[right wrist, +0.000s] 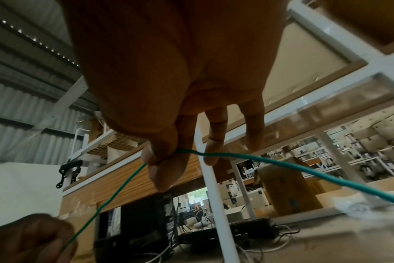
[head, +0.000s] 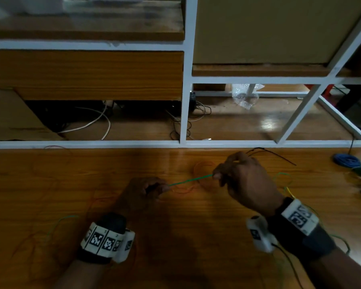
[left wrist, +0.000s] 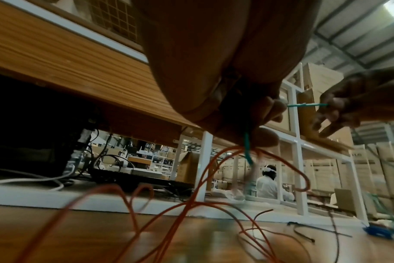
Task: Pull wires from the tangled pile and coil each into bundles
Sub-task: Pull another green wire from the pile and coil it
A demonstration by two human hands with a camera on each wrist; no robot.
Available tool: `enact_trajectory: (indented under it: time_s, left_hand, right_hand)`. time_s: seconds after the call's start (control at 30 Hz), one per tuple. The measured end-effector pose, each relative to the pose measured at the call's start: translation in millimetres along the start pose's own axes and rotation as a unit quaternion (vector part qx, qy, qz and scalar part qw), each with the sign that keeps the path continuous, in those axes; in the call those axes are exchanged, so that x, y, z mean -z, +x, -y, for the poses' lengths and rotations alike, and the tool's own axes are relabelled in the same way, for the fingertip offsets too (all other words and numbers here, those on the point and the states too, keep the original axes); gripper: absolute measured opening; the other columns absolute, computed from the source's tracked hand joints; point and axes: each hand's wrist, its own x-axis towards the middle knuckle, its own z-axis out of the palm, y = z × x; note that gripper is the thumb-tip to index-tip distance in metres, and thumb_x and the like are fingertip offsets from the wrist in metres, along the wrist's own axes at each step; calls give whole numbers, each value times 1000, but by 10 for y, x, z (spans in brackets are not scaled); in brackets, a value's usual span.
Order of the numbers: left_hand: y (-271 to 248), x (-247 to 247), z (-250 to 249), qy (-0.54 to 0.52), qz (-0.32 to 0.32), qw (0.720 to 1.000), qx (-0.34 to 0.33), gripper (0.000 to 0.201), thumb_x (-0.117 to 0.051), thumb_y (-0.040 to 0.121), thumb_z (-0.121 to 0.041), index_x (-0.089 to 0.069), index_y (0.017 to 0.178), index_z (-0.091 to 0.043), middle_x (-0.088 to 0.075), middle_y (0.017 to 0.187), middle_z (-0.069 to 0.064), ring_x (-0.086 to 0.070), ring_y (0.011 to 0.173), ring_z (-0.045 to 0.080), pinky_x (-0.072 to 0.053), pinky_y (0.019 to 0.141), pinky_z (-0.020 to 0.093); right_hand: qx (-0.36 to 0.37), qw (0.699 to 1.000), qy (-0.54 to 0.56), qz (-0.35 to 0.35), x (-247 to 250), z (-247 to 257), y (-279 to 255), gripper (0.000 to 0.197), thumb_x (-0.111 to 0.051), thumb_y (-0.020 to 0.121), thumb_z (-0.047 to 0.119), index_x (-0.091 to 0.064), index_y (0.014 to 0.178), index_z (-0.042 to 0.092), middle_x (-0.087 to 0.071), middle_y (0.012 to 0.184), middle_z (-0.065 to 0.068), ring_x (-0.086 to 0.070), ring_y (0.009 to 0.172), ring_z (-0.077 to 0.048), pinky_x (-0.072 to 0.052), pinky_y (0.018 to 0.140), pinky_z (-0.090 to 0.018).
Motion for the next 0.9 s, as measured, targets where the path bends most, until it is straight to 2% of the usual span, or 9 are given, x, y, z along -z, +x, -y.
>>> enact_trajectory:
  time_s: [0.2, 0.27, 0.33, 0.4, 0.5, 0.57, 0.67, 0.8, 0.9]
  left_hand:
    - [-129, 249, 263, 37, -21, 998, 35, 17, -64, 95, -28, -63, 82, -40, -64, 62, -28, -59, 60, -10, -43, 53, 11]
    - [-151, 270, 319, 56, -25, 997, 39, 15, -65, 94, -30, -65, 83, -41, -64, 62, -23, -59, 60, -9, -41, 54, 12]
    - [-132, 224, 348, 71, -29, 996, 55, 8, -64, 95, -33, -67, 90, -39, -67, 73, -16, -61, 63, -4, -42, 54, 11]
    - [-96, 133, 344, 88, -38, 994, 44, 9, -64, 96, -36, -71, 98, -33, -67, 77, -15, -61, 65, -2, -41, 56, 8]
    - [-40, -85, 300, 114, -10, 991, -67, 18, -61, 94, -34, -75, 95, -23, -61, 70, -26, -59, 70, -8, -42, 61, 8]
    - [-2, -251, 234, 137, 16, 983, -125, 22, -59, 94, -34, -76, 93, -19, -63, 77, -22, -54, 74, -10, -46, 66, 13]
    - [35, -395, 65, 152, 17, 972, -178, 35, -52, 94, -40, -78, 95, -17, -74, 93, -6, -62, 85, 3, -48, 75, 18]
    - [-6, -313, 3, 144, 33, 977, -155, 38, -49, 93, -49, -76, 102, -23, -67, 96, -19, -59, 78, -8, -42, 71, 2]
    - [-66, -104, 54, 118, 9, 987, -111, 13, -62, 97, -33, -72, 101, -26, -64, 83, -22, -59, 70, -13, -44, 63, 5]
  right_hand:
    - [-21, 997, -26, -73, 366, -563, -272, 33, -68, 67, -3, -72, 79, 28, -73, 89, 13, -61, 99, -27, -56, 74, -49]
    - [-61, 995, -30, -67, 380, -706, -374, 33, -68, 70, -2, -73, 78, 29, -73, 89, 10, -61, 100, -29, -56, 75, -51]
    - [-91, 994, -50, -38, 282, -767, -431, 28, -69, 78, 4, -75, 86, 29, -74, 90, 3, -61, 104, -33, -56, 78, -53]
    - [-138, 985, -97, 45, 101, -736, -434, 28, -69, 90, 21, -74, 116, 30, -75, 111, -4, -58, 121, -37, -54, 91, -56]
    - [-134, 973, -142, 121, -164, -405, -367, 69, -54, 94, 61, -46, 152, 24, -56, 149, -1, -45, 139, -36, -46, 104, -54]
    - [-52, 988, -116, 84, -394, -40, -279, 74, -46, 91, 64, -49, 149, 18, -59, 146, -4, -50, 135, -39, -49, 100, -56]
    - [5, 992, -91, 83, -743, 339, -127, 50, -50, 92, 46, -56, 136, 23, -70, 126, -3, -52, 133, -38, -47, 100, -56]
    - [36, 998, -17, 46, -746, 421, -35, 27, -46, 77, 26, -65, 95, 28, -71, 90, 1, -61, 108, -31, -51, 85, -46]
    - [58, 996, 64, -39, -465, 134, -93, 34, -47, 72, 22, -72, 94, 27, -69, 90, 2, -62, 97, -29, -53, 79, -41]
